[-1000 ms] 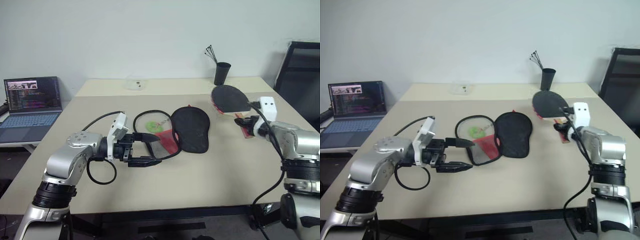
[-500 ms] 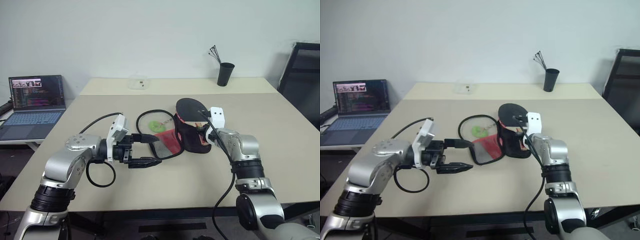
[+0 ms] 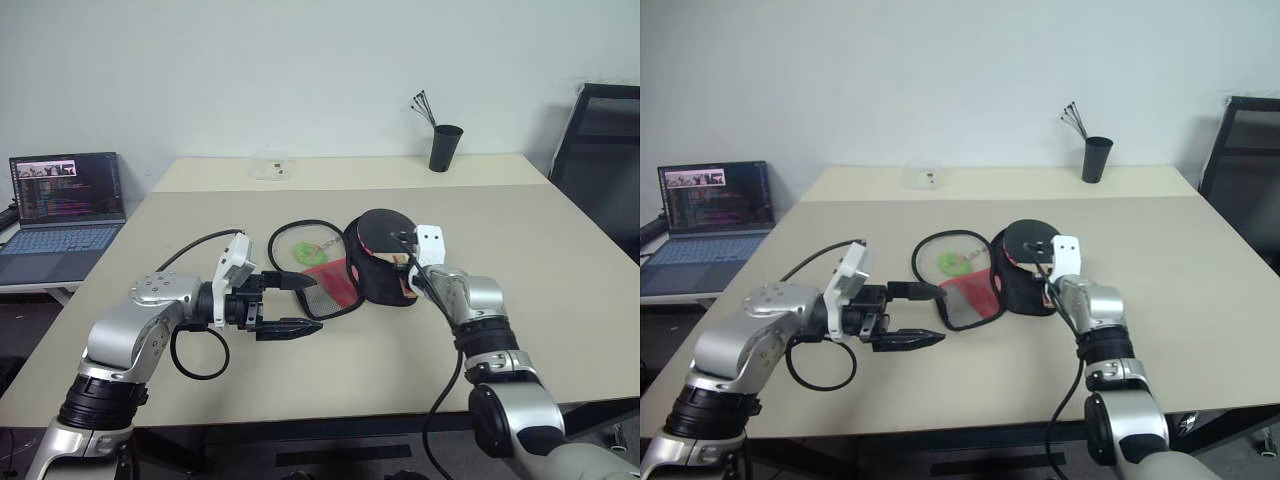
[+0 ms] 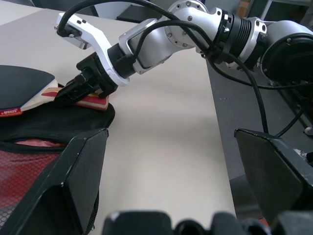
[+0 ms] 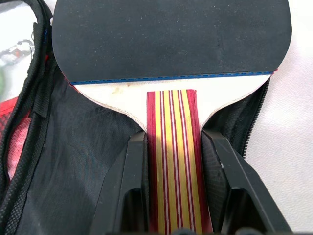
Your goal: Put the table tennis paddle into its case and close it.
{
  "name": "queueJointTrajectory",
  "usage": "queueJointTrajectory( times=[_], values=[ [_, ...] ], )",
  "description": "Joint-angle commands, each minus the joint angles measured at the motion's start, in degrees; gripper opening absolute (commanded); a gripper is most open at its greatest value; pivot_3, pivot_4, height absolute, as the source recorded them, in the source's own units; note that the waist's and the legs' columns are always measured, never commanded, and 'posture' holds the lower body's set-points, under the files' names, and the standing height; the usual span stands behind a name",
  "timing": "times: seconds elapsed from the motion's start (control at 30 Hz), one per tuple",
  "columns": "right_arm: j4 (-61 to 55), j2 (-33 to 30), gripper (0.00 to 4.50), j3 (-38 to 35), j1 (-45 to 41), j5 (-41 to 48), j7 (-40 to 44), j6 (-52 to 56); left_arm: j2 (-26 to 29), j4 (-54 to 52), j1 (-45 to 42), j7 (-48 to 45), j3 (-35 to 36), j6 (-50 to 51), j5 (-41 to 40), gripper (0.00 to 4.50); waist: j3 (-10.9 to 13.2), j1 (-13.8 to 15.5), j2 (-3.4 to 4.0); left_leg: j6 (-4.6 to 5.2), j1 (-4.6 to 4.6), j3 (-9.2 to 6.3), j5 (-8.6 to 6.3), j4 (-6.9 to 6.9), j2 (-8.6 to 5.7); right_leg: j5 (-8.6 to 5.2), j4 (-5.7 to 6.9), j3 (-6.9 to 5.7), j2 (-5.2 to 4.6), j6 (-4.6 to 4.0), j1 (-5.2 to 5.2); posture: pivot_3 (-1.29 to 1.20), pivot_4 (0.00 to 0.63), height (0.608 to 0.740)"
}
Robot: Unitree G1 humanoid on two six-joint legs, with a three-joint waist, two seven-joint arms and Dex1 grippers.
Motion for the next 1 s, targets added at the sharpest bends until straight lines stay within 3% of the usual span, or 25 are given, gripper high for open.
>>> queueJointTrajectory(
  times=[0.03,0.27,0.6,0.7,0.87,1.0],
  values=[
    [-2.0,0.9,1.09,0.2,-2.3,0.6,-0.3,-0.3,0.3,-1.4,-0.4,0.1,1.4,-0.7,-1.0,4.50,0.0,0.0,0.00,0.00,0.00,0.00,0.00,0.00,0.00,0.00,0.00,0.00,0.00,0.00,0.00,0.00,0.150,0.740],
    [-2.1,2.2,1.09,-0.9,-2.8,1.1,-1.9,0.4,0.0,-1.0,-0.5,0.2,1.2,-1.0,-0.9,4.50,0.0,0.0,0.00,0.00,0.00,0.00,0.00,-0.01,0.01,0.00,0.00,0.00,0.00,0.00,-0.01,0.00,0.150,0.740],
    [-3.7,3.6,4.46,-1.3,-2.2,0.8,-4.4,-0.2,-0.1,-1.0,-0.3,0.4,1.2,-1.2,-0.7,4.50,0.0,0.0,0.00,0.00,0.01,-0.02,0.00,-0.01,0.00,0.00,0.00,-0.01,0.00,-0.01,0.00,0.00,0.150,0.740],
    [-8.0,3.9,4.46,0.2,-1.0,1.1,-3.1,1.4,-0.1,-1.1,0.1,0.6,1.2,-1.1,-0.7,4.50,0.0,0.0,0.00,0.00,0.00,-0.02,0.00,-0.01,0.00,0.00,-0.01,-0.01,0.00,0.00,0.00,0.00,0.150,0.740],
    [-24.5,2.0,4.46,3.4,3.8,4.7,2.4,9.8,-0.5,-0.6,0.8,2.7,2.2,-2.9,0.3,4.50,0.0,0.0,0.00,0.00,0.00,-0.05,0.00,-0.04,0.00,-0.01,-0.02,0.00,-0.01,0.00,-0.01,0.00,0.150,0.740],
    [-38.6,-5.4,4.46,4.9,8.5,10.6,10.8,18.1,-1.8,2.0,-1.0,6.7,3.6,-5.5,2.1,4.50,0.0,0.3,0.00,0.00,-0.01,-0.13,0.00,-0.01,0.01,-0.01,-0.03,0.00,-0.02,0.00,0.02,0.00,0.150,0.740]
  ],
)
